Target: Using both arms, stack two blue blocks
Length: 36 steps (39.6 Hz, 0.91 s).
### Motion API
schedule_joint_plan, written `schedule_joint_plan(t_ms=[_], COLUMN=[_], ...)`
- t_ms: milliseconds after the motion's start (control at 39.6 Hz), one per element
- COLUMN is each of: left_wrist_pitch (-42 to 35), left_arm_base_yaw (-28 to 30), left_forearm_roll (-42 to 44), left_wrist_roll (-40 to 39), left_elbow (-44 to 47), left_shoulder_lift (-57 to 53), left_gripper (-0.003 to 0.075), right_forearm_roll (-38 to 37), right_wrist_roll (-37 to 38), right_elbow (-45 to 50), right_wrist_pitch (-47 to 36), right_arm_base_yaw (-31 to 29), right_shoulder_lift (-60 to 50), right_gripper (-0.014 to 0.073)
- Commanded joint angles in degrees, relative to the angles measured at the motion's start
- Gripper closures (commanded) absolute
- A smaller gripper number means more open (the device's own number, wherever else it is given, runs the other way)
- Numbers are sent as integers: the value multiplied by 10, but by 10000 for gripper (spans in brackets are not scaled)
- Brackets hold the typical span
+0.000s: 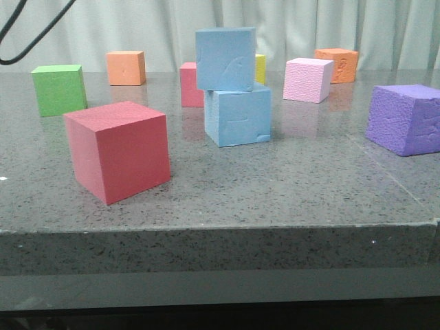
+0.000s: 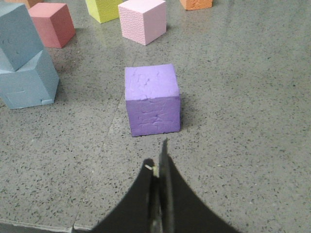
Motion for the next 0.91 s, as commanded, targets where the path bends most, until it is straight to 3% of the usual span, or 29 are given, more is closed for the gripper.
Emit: schedule_joint_plan(t_ms=[0, 252, 429, 656, 883], left_wrist_pitch=[5, 5, 5, -31, -154], left_arm_base_yaw=[-6, -6, -6, -6, -6], left_forearm_roll=[-3, 41, 89, 94, 89], left_wrist_roll=[13, 46, 46, 46, 46], left_elbow=[-19, 3, 66, 206, 390], left_shoulder_lift=[-59, -121, -180, -274, -412], left_gripper=[741, 741, 741, 741, 741], right_forearm_roll=[3, 3, 3, 3, 3], right_wrist_roll=[-5, -5, -5, -5, -5], right_elbow=[-16, -16, -16, -16, -16], right_wrist_pitch=[-44, -44, -44, -44, -44], right_arm_base_yaw=[-4, -4, -4, -4, -4], right_shoulder_lift=[1, 1, 1, 1, 1], right_gripper=[661, 661, 661, 661, 661])
